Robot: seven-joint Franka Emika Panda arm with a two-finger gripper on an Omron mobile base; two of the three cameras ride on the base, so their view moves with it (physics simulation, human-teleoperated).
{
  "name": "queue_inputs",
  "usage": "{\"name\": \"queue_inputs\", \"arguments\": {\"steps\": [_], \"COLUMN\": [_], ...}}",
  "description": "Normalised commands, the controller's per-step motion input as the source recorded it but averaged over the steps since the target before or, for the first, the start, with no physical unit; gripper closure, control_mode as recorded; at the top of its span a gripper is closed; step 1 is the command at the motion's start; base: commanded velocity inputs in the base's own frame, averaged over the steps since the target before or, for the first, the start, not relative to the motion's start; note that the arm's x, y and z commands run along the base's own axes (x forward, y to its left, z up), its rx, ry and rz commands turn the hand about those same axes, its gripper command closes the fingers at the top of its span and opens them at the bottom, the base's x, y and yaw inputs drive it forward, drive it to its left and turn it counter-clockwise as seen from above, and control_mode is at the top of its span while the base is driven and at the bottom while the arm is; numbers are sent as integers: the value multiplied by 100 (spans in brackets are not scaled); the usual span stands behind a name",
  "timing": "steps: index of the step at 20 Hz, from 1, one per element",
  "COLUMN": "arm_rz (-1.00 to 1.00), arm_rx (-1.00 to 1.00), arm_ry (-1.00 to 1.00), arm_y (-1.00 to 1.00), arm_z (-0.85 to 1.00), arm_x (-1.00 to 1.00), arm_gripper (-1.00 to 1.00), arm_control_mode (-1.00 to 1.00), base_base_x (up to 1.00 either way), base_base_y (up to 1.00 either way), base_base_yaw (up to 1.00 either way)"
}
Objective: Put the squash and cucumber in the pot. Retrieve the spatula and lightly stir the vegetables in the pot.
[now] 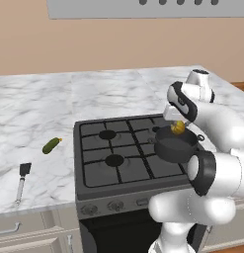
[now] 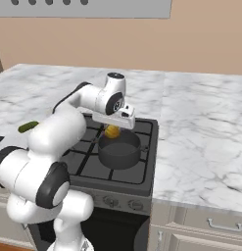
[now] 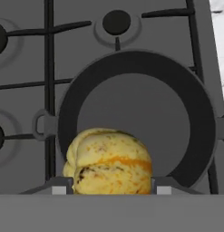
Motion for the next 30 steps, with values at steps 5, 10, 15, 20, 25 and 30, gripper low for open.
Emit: {"name": "queue_inputs", "arguments": {"steps": [5,10,15,20,25,30], "arm_rz": [0,0,0,0,0,0], "arm_rx": [0,0,0,0,0,0], "arm_ry": [6,0,0,0,0,-1], "arm_y": [0,0,0,-12,-9,-2], "arm_z": [-62,-51,-21,0,-3,-10], "arm_x": [5,0,0,0,9,4], "arm_gripper": [100,100,100,100,100,100], "arm_control_mode": [-100,-100,-100,-100,-100,-100], "base_base_x": [0,0,0,0,0,0], "base_base_y": [0,0,0,0,0,0], "base_base_yaw": [0,0,0,0,0,0]}}
